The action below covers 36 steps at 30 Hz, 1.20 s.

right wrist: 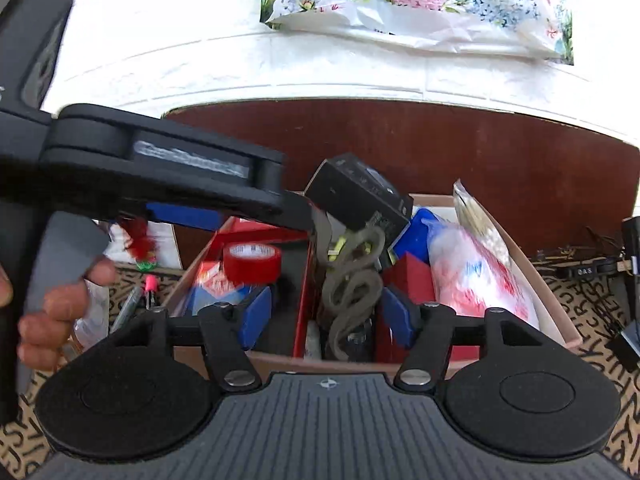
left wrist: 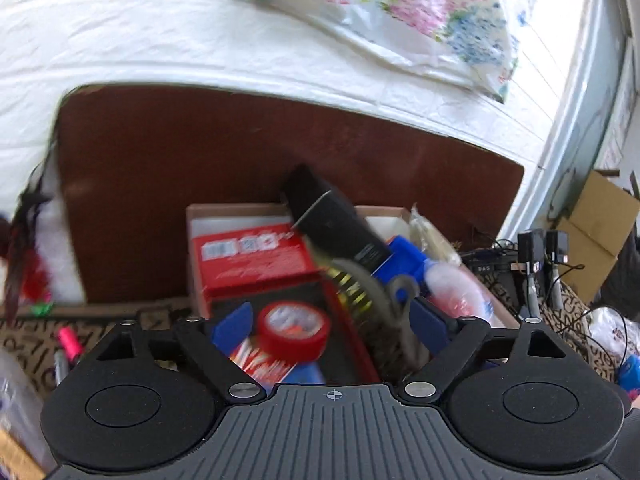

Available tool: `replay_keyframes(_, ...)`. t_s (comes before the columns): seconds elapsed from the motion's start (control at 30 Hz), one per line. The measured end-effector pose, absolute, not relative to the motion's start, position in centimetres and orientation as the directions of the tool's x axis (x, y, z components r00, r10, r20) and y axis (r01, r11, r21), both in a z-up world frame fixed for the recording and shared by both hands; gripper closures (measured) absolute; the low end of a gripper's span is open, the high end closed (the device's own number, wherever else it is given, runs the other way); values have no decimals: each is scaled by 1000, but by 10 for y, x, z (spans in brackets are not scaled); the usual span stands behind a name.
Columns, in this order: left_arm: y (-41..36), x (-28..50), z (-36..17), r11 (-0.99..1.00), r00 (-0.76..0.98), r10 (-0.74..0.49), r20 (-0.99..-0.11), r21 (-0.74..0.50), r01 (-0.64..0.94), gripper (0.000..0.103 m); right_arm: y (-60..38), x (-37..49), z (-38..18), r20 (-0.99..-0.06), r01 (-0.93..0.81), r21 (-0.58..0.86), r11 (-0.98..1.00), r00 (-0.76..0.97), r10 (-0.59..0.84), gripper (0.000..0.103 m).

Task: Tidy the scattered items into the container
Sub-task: 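Open the right gripper to drop the coiled toy into the box, then grasp the gold box with the right gripper while the left grasps the blue card box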

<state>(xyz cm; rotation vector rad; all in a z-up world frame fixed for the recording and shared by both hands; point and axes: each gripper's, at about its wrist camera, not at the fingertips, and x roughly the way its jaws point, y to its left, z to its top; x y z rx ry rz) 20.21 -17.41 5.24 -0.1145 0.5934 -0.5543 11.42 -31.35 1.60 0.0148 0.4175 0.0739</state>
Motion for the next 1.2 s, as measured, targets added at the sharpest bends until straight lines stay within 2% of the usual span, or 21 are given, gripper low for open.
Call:
replay_keyframes(0.13, -160, 189, 44, 863, 689, -502, -523, -254, 437, 5, -310, 114, 9, -429, -77, 60, 995, 898, 95, 34)
replay_keyframes(0.2, -157, 181, 41, 865, 682, -497, -536, -248, 436, 4, -303, 111, 11, -436, -76, 64, 995, 895, 96, 23)
replay_keyframes(0.33, -144, 158, 38, 859, 670, -508, -541, -262, 439, 2, -291, 94, 22, -406, -104, 40, 994, 907, 111, 13)
replay_keyframes(0.4, -133, 143, 38, 860, 686, -509, -520, -274, 430, 0, -284, 81, 29, -382, -116, 19, 993, 917, 114, 4)
replay_keyframes(0.47, -121, 129, 37, 869, 709, -495, -502, -280, 408, 0, -277, 70, 34, -372, -133, -5, 991, 920, 121, 1)
replay_keyframes(0.73, -75, 77, 19, 878, 717, -475, -511, -336, 342, 0, -233, 38, 27, -395, -240, -28, 970, 894, 210, 0)
replay_keyframes(1.0, -8, 49, -16, 881, 731, -410, -546, -445, 161, 0, -178, 17, 6, -452, -368, -63, 928, 839, 302, 0)
replay_keyframes(1.2, 23, 54, -28, 897, 749, -343, -567, -435, 82, 0, -153, 23, -5, -492, -410, -59, 910, 805, 331, 1)
